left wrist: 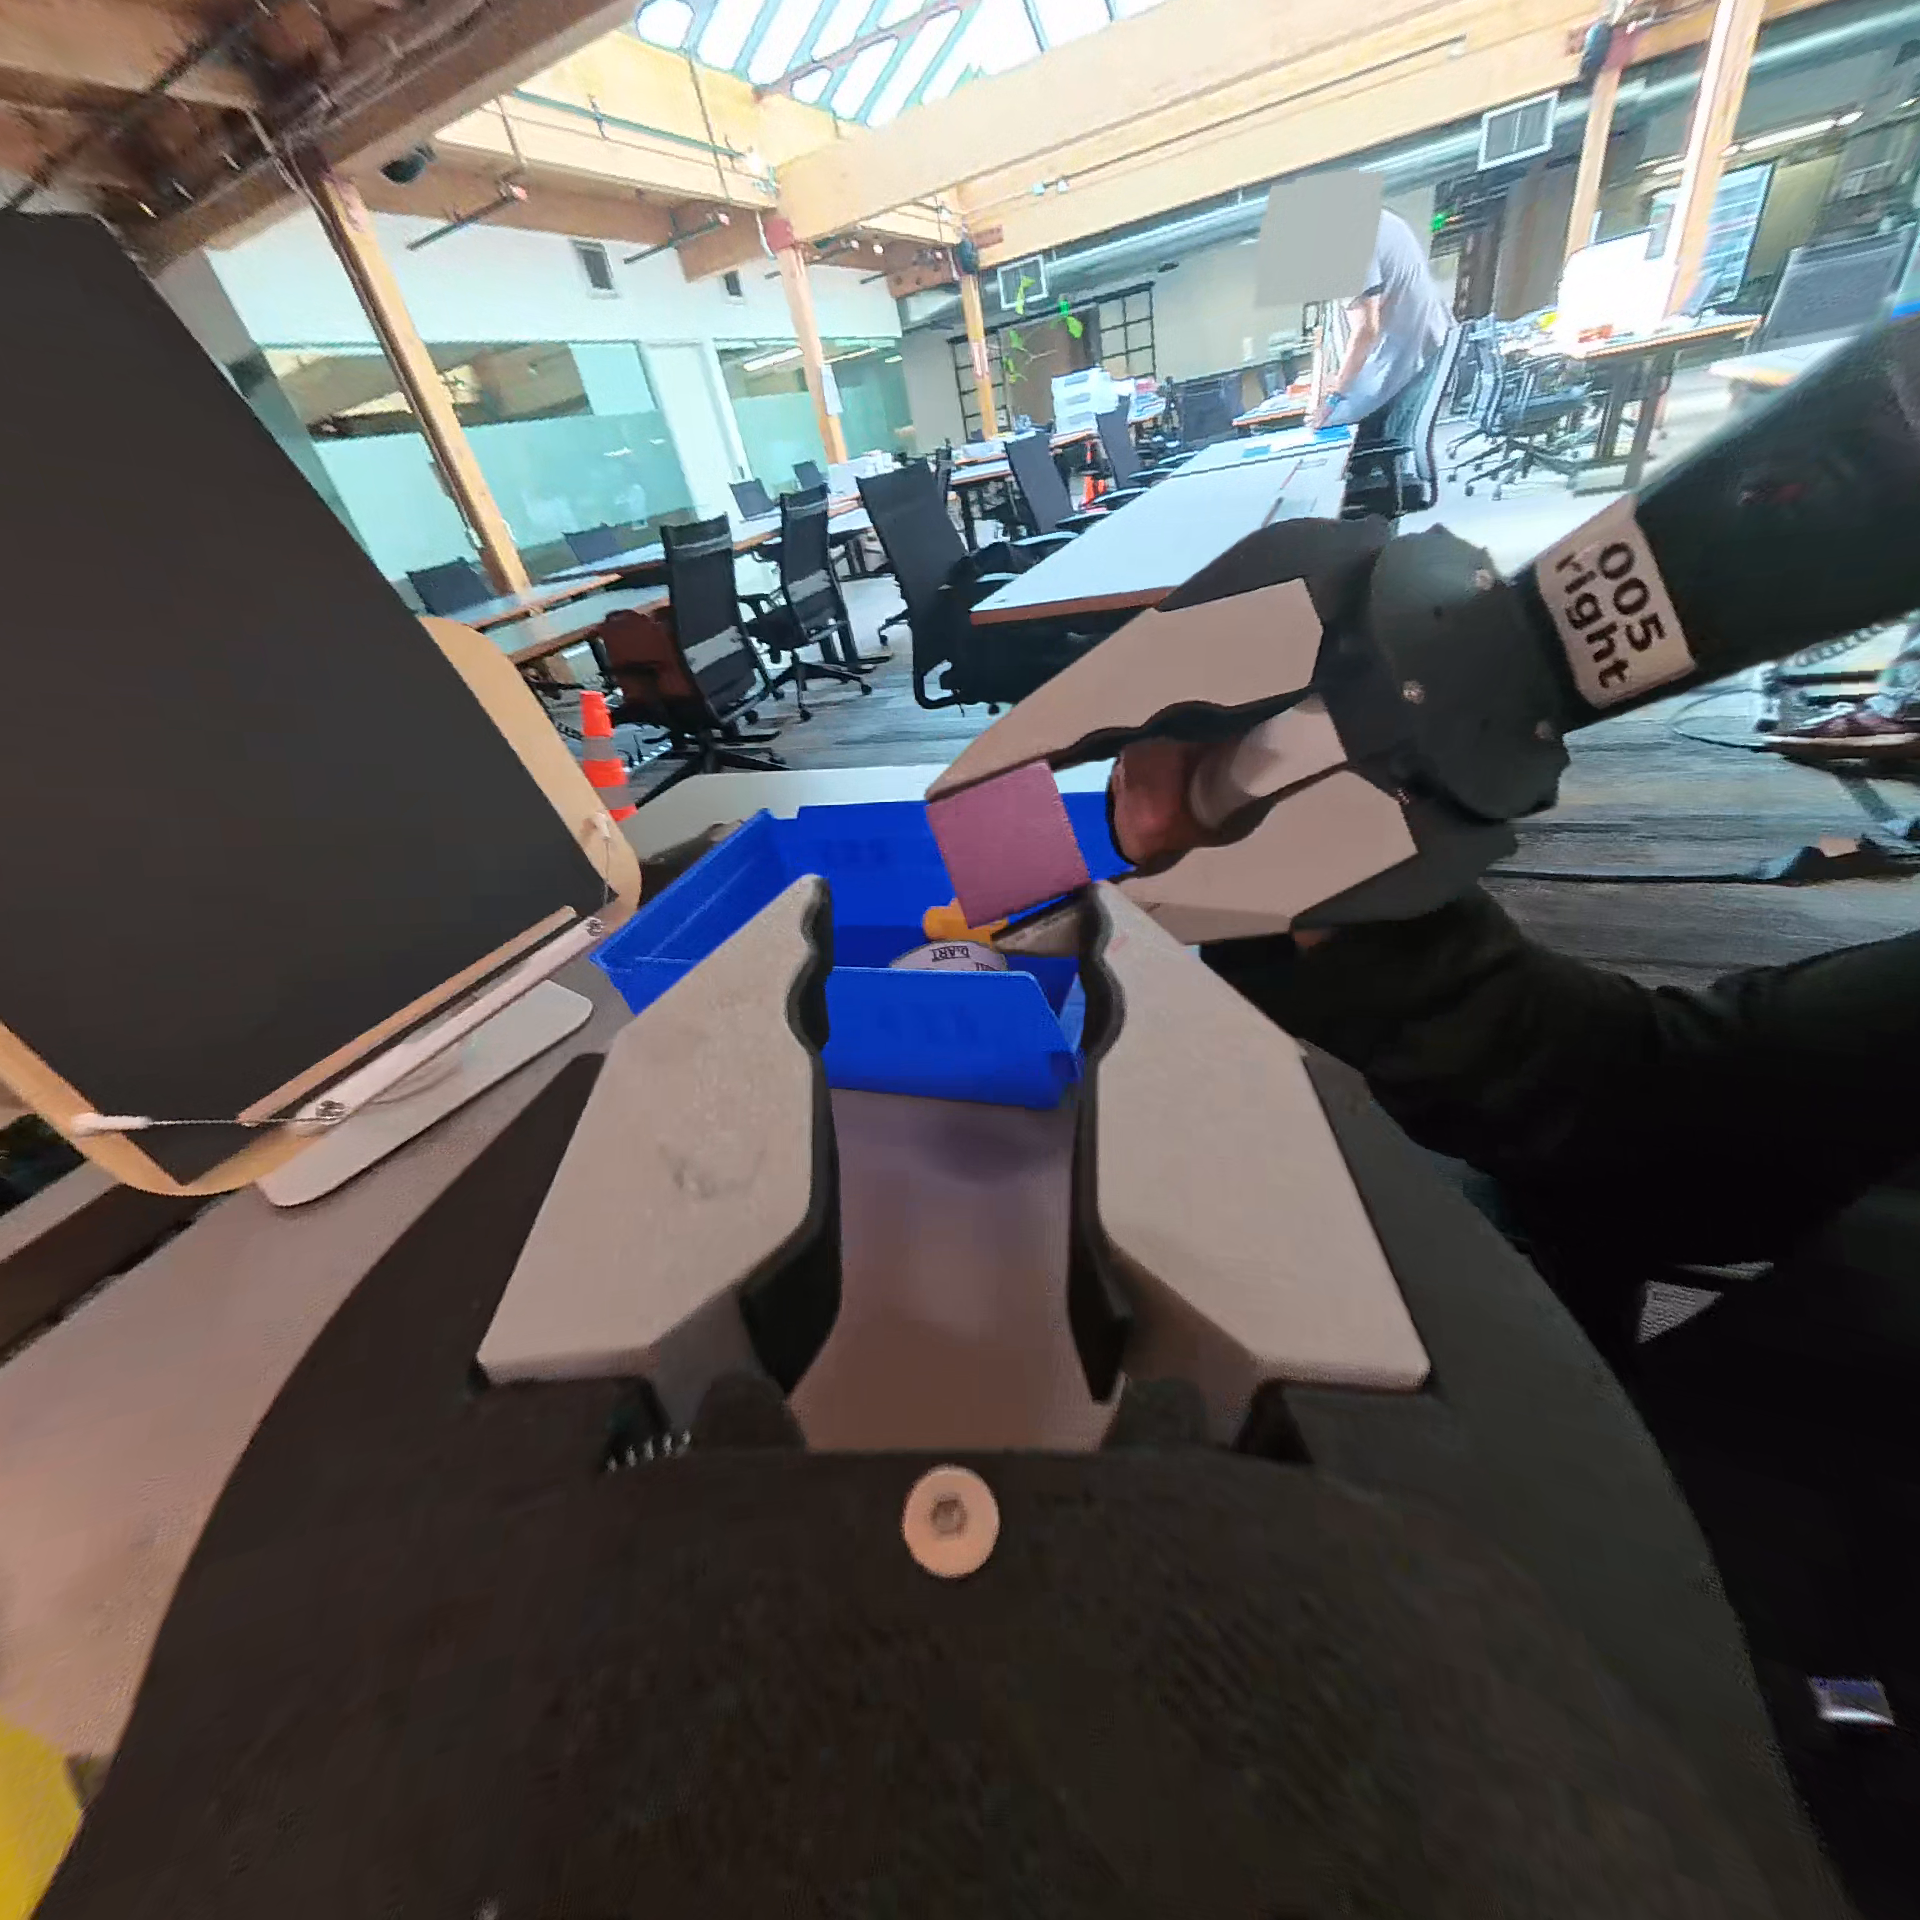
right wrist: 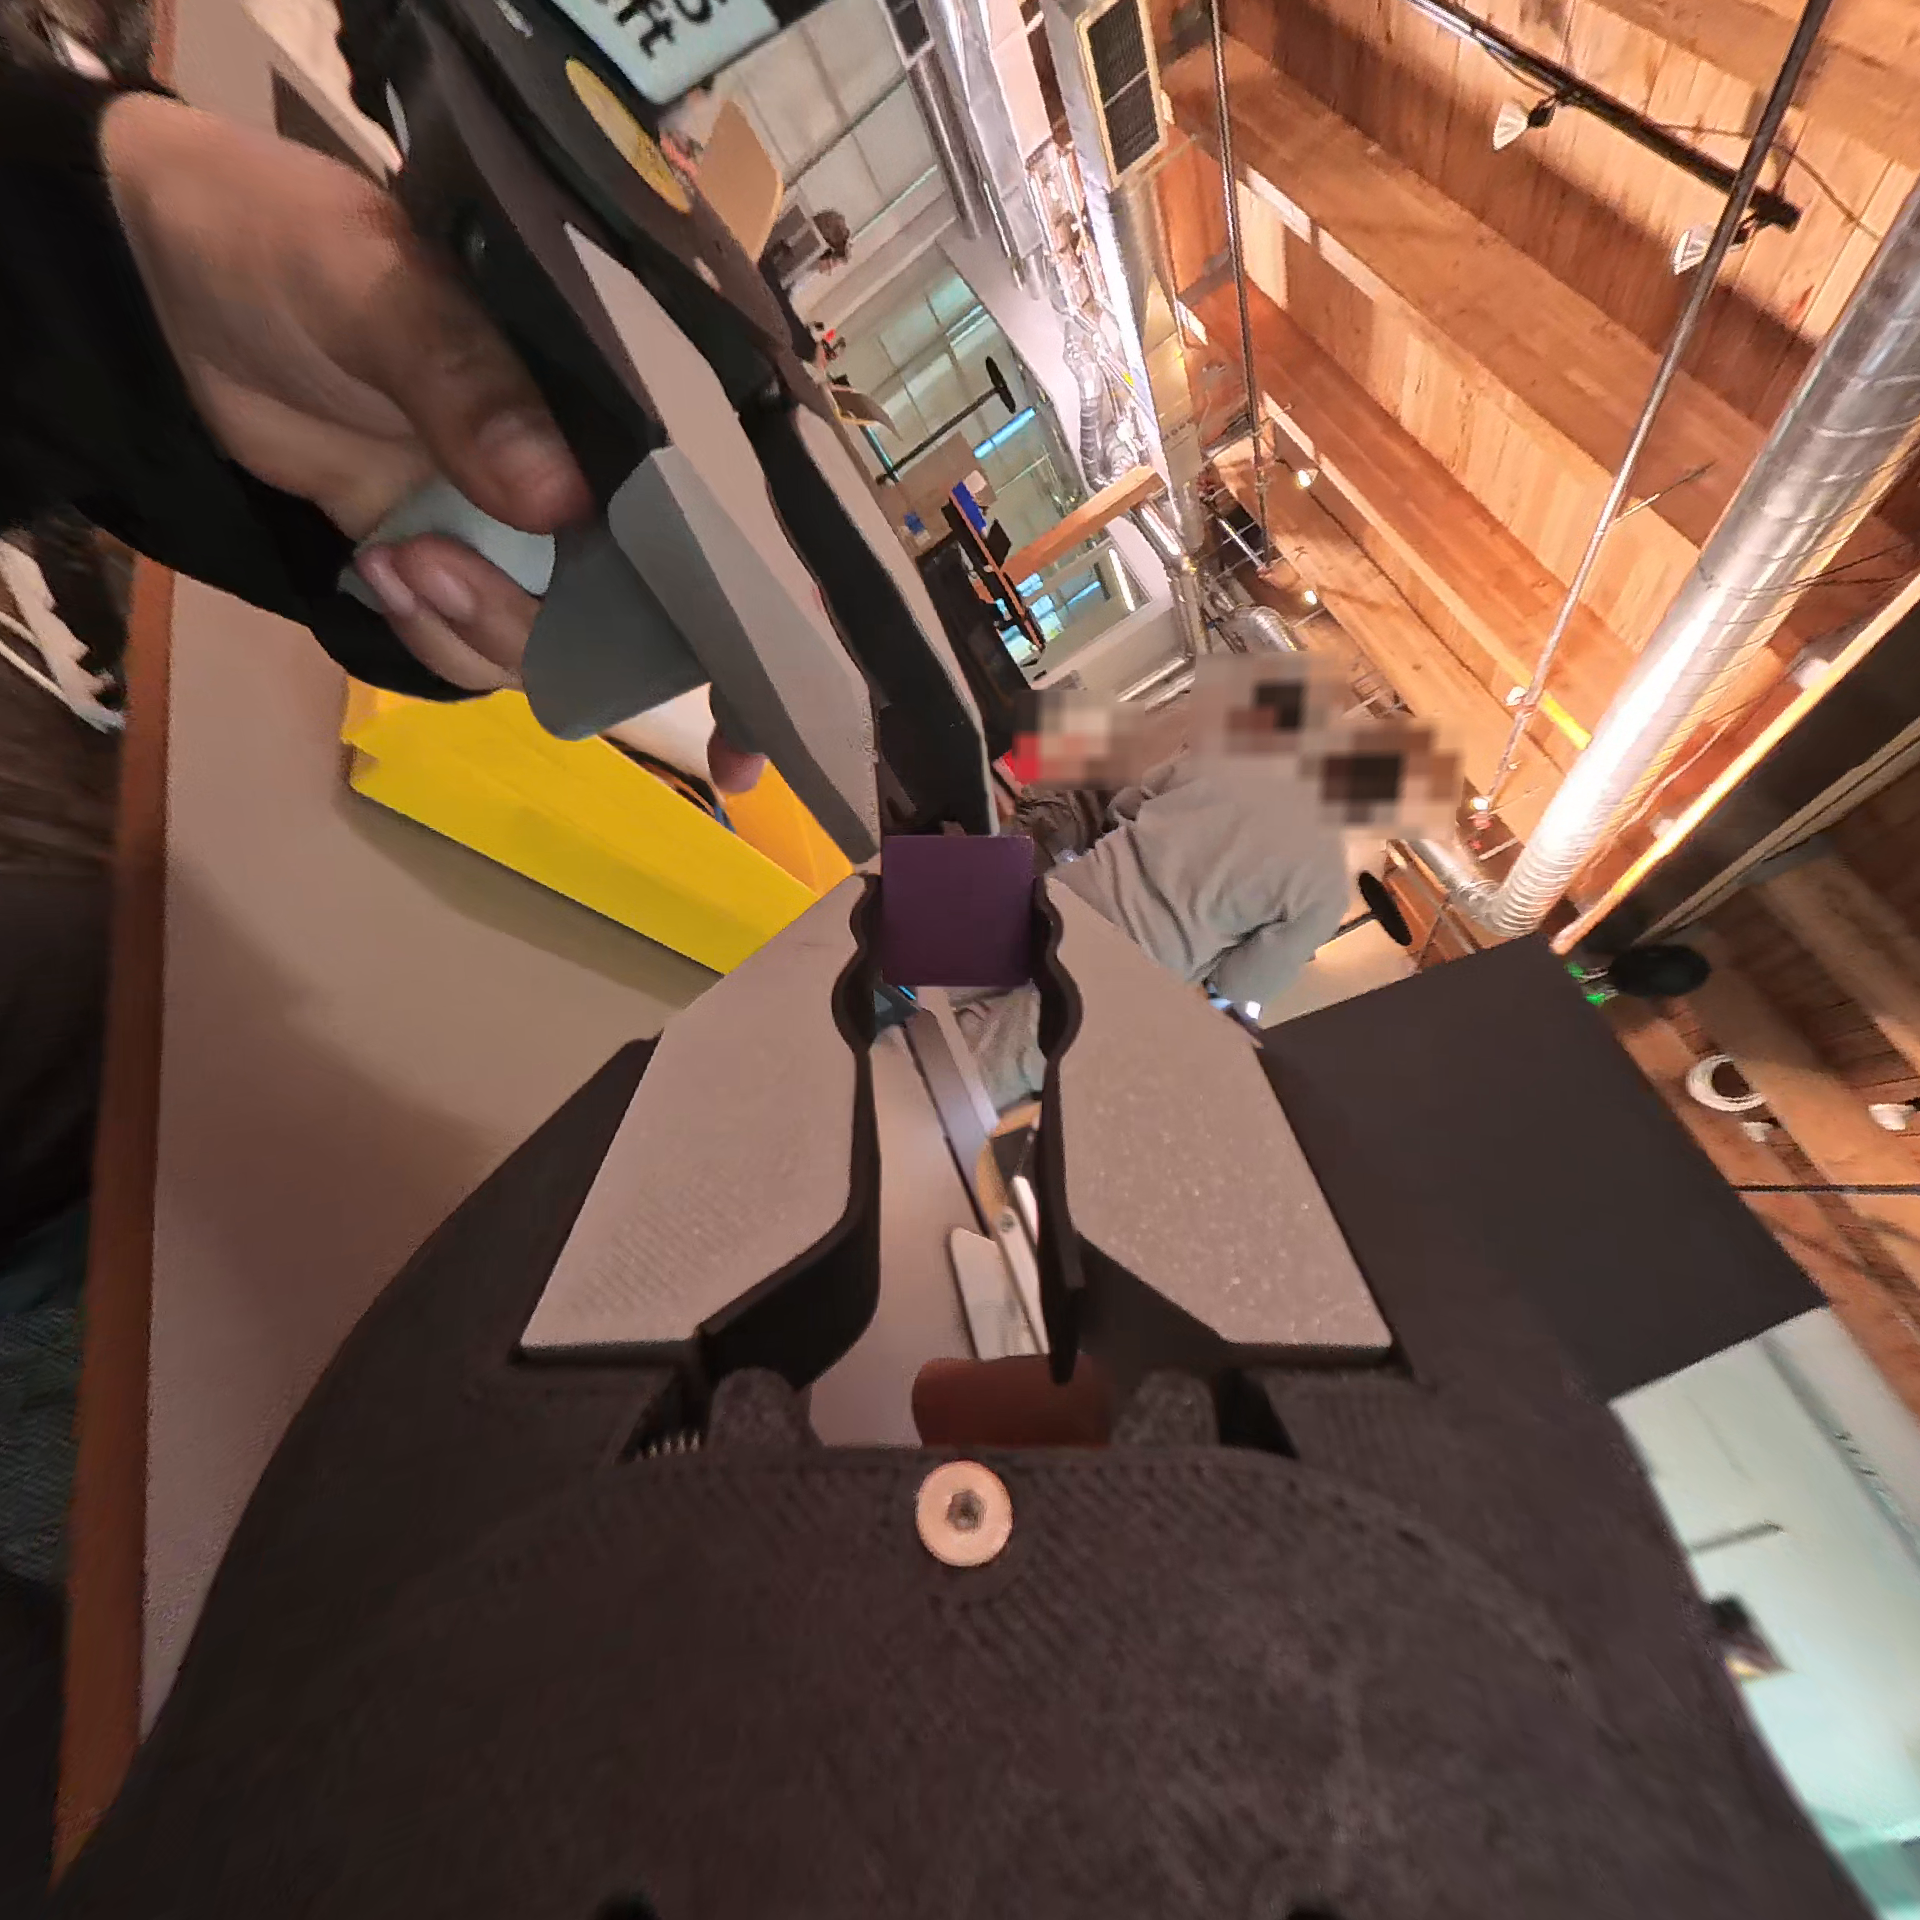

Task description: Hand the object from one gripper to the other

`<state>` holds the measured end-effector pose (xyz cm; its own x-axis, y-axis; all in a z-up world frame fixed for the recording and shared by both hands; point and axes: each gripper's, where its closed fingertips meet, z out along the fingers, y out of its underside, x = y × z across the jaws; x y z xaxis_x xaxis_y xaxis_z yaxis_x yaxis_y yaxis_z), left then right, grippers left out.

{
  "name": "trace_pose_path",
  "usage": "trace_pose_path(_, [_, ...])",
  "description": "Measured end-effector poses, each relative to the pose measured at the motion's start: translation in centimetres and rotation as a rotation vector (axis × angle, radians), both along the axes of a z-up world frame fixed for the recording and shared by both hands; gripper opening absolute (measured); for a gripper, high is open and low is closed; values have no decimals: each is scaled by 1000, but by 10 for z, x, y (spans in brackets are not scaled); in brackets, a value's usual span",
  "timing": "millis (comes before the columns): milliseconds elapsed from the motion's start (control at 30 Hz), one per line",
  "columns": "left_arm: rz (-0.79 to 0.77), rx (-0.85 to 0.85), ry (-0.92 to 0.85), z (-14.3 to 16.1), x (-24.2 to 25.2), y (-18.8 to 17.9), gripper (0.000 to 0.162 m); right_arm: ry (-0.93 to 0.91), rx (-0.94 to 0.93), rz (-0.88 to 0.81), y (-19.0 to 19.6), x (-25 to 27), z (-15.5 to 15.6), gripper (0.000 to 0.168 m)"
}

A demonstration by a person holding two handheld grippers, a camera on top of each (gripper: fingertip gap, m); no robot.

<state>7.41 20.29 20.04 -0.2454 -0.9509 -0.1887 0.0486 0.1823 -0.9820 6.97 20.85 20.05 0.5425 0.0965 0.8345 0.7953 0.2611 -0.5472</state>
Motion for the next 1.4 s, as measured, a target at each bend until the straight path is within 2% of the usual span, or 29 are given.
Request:
trace_pose_path(167, [-39, -63, 20, -5, 8, -3, 42, -127, 45, -110, 3, 7, -4, 25])
trace_pose_path(367, [-120, -126, 58, -13, 14, -11, 40, -220, 59, -128, 0, 5, -8, 25])
trace_pose_path(433, [-175, -144, 57, -15, 15, -19, 29, -255, 60, -125, 1, 3, -13, 25])
trace_pose_path(600, [-148, -116, 54, -16, 22, -7, 26, -229, 6, -132, 6, 9, -20, 29])
trace_pose_path(667, [-89, -64, -30, -5, 19, 8, 27, -165, -36, -104, 5, 16, -21, 39])
trace_pose_path(700, [-36, -11, -89, 2, 16, 18, 26, -117, -68, -95, 5, 21, -20, 36])
trace_pose_path(767, [81, 158, -264, 19, 7, 32, 27, 29, -137, -78, 8, 32, -17, 35])
trace_pose_path(833, [96, 380, -475, 32, -10, 19, 27, 267, -270, -8, 12, 35, -17, 42])
trace_pose_path(867, [146, 515, -554, 32, -15, 15, 27, 418, -352, 71, 12, 30, -16, 45])
trace_pose_path(933, [279, 840, -617, 20, -12, 10, 26, 730, -557, 339, 3, 9, -10, 44])
trace_pose_path(1000, [375, 1078, -680, 11, -8, 3, 26, 973, -728, 607, -11, -3, 2, 35])
trace_pose_path(1067, [403, 1130, -746, 11, -8, -6, 26, 1086, -809, 719, -13, -2, 5, 34])
trace_pose_path(1133, [370, 1092, -772, 11, -8, -14, 26, 1089, -842, 713, -9, -3, -2, 35])
trace_pose_path(1167, [353, 1067, -779, 11, -8, -18, 26, 1089, -831, 707, -7, -3, -2, 42])
trace_pose_path(1267, [339, 1041, -765, 9, -3, -20, 26, 1077, -834, 796, -17, -12, 5, 38])
trace_pose_path(1400, [317, 982, -760, 7, 0, -20, 26, 1022, -834, 738, -13, -18, -4, 28])
